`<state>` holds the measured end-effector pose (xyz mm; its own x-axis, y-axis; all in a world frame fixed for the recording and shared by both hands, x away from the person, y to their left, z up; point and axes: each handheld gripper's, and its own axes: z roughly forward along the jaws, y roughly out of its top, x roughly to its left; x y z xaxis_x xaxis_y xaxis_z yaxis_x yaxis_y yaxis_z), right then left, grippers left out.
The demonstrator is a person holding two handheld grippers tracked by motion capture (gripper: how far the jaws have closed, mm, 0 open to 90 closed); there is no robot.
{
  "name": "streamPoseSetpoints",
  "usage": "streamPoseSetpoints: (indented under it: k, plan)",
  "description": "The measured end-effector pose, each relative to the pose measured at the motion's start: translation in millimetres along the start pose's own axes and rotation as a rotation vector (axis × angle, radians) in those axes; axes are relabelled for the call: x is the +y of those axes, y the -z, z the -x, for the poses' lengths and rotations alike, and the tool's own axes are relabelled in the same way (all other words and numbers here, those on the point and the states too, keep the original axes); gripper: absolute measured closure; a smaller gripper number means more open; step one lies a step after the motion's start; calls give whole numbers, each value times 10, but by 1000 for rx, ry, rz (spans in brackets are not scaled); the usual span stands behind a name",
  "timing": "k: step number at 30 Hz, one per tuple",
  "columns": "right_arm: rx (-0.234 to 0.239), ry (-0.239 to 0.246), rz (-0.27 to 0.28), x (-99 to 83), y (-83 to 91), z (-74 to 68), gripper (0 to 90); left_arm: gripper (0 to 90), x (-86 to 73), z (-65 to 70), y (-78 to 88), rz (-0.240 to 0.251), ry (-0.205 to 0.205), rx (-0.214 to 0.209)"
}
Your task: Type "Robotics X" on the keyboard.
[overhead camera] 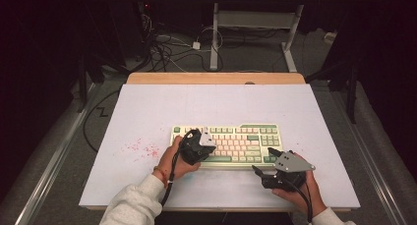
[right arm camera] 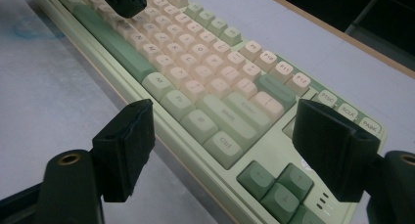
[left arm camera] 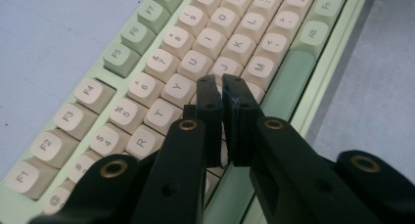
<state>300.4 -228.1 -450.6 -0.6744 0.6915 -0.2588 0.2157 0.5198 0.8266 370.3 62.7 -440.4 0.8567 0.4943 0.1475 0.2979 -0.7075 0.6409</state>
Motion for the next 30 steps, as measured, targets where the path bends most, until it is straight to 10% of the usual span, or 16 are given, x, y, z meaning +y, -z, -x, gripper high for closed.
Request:
streamPoseSetpoints:
  k: [30]
  plan:
    - [-1, 0, -4, -10, 2, 27, 243, 232, -258, -58, 375, 185, -2, 132]
